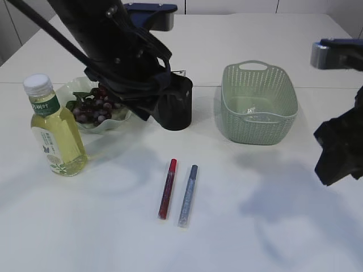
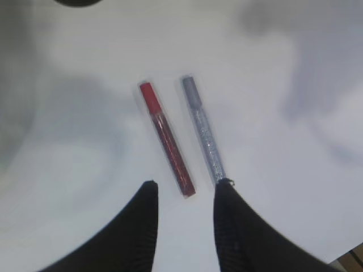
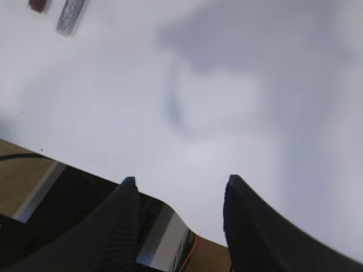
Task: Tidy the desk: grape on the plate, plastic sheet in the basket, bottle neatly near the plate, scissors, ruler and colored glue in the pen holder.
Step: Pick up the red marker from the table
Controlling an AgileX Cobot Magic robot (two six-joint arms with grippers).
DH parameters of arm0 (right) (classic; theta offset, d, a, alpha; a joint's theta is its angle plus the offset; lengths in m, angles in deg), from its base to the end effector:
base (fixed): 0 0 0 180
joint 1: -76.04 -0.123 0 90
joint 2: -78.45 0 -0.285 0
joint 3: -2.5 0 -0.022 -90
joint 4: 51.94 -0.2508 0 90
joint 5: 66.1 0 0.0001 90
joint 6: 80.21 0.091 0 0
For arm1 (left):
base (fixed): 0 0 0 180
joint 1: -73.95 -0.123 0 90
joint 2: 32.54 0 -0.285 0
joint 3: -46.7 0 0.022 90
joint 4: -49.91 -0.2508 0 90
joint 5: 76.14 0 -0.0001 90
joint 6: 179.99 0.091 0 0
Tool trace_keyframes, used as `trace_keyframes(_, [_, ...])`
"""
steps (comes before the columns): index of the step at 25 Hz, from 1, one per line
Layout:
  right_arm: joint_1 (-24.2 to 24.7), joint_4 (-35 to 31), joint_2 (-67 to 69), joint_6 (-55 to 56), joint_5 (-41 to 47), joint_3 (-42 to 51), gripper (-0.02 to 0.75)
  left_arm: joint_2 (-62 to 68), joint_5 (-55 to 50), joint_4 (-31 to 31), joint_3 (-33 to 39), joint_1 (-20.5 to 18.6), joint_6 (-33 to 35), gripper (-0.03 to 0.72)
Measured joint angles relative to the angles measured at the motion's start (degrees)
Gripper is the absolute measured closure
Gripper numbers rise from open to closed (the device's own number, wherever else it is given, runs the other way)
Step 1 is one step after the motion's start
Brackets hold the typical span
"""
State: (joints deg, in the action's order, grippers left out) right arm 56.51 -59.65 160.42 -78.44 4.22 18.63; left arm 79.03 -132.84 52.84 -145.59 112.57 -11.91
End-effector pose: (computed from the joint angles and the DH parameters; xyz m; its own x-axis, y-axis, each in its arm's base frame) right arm 0.2128 0.0877 0.3032 -0.9472 -0.2556 -0.1935 -0.2843 0.9486 0.1389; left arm 0.3045 -0.2482 0.2862 -0.8427 0.3741 -0.3872 0.4526 0.8817 -0.1333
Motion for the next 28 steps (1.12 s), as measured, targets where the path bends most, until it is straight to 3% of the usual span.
trace_keyframes(8, [9.59, 6.42, 0.00, -0.19, 0.35, -3.90, 0.352, 3.56, -3.04, 1.00, 0.00, 0.00, -0.74, 0.440])
trace_keyframes(17, [12.38, 13.60, 6.50, 1.26, 0.47, -5.92, 0.352, 4.77, -4.19, 2.01, 0.00, 0.00, -0.87, 0.440])
trace_keyframes(24, [16.50, 3.21, 17.54, -3.97, 0.47, -14.39, 0.352, 4.77, -4.36, 2.28, 0.00, 0.00, -0.87, 0.440])
trace_keyframes(28, [22.20, -4.01, 22.29, -6.26, 0.36, -18.65, 0.352, 4.77, -4.36, 2.43, 0.00, 0.00, -0.87, 0.440])
